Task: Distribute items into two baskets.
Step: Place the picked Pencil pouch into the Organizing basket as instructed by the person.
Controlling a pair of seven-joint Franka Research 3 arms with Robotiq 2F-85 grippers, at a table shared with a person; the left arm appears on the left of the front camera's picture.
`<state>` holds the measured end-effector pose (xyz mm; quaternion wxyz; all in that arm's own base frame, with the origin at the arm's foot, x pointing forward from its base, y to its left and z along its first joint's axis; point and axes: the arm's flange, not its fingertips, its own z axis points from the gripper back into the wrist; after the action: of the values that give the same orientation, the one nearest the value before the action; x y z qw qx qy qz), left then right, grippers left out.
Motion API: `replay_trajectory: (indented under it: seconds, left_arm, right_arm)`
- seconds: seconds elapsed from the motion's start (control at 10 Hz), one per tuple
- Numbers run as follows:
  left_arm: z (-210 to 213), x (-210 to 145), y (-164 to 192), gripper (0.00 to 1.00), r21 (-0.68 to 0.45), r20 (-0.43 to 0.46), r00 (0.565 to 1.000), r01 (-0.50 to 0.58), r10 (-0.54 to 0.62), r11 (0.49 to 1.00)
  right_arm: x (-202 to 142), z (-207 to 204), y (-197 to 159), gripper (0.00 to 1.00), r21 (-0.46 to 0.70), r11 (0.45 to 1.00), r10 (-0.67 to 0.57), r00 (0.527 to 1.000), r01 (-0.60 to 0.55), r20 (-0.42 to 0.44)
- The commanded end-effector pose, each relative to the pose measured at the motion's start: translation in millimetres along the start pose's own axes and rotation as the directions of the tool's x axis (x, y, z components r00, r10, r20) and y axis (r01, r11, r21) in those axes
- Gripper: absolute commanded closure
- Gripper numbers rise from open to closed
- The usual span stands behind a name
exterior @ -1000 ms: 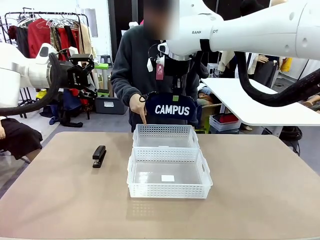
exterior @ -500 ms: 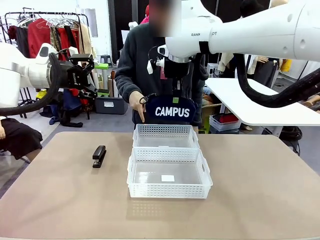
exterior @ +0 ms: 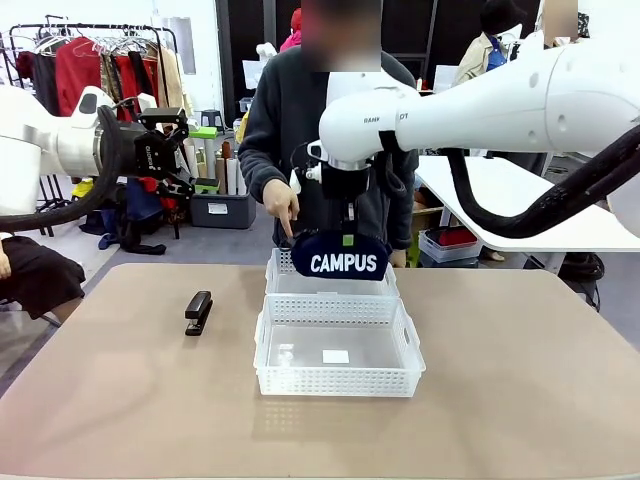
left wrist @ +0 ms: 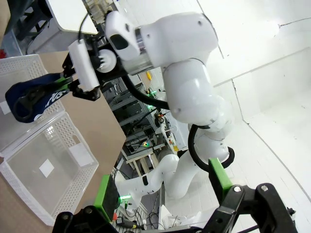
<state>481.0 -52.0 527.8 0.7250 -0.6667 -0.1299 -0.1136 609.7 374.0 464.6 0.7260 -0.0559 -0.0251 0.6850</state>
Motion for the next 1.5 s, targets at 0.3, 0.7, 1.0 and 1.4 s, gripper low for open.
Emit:
replay_trajectory:
  seconds: [0.3,0.7,1.0,1.4]
  left_arm:
    - [1,0,-2,0.0,-0.001,0.002,1.0,0.004,-0.004,1.0]
    - [1,0,-2,0.0,-0.001,0.002,1.0,0.004,-0.004,1.0]
    - [1,0,-2,0.0,-0.001,0.002,1.0,0.004,-0.004,1.0]
    - [1,0,-2,0.0,-0.001,0.002,1.0,0.004,-0.004,1.0]
  right_arm:
    - [10,-37,-14,1.0,-0.034,0.999,-0.011,0.999,0.01,-0.044]
    - [10,-67,-28,1.0,-0.009,1.0,-0.02,0.998,0.02,-0.067]
    - [15,-76,-28,1.0,0.006,1.0,-0.02,0.998,0.02,-0.057]
    - [17,-80,-29,0.4,0.035,0.998,-0.045,0.997,0.047,-0.056]
